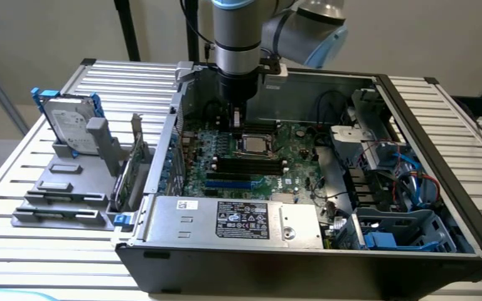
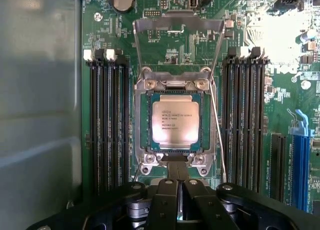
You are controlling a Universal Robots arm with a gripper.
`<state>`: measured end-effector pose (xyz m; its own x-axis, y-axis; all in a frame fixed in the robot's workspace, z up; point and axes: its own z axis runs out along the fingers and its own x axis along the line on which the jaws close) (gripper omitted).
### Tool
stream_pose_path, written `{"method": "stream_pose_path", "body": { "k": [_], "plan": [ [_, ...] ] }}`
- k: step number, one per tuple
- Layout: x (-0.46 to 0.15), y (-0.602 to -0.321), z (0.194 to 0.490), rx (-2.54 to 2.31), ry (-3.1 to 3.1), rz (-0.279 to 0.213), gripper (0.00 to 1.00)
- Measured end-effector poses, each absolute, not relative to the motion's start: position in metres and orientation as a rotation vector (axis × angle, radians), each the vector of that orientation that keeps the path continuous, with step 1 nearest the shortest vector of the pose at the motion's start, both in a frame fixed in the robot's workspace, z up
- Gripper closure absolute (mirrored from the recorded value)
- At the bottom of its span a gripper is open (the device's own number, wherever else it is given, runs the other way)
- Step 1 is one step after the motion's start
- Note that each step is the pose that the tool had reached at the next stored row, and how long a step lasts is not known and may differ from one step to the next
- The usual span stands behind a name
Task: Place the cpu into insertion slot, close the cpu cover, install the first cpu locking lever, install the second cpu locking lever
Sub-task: 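Place the cpu into insertion slot, then close the cpu cover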
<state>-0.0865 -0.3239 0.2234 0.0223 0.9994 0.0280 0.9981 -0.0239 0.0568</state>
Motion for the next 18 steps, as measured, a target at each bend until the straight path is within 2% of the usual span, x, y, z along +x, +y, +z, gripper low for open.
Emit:
{"method": "stream_pose_path", "body": {
  "k": [18],
  "plan": [
    [-0.0770,-0.3240,0.2243,2.231,2.181,0.092,0.89]
  ]
}}
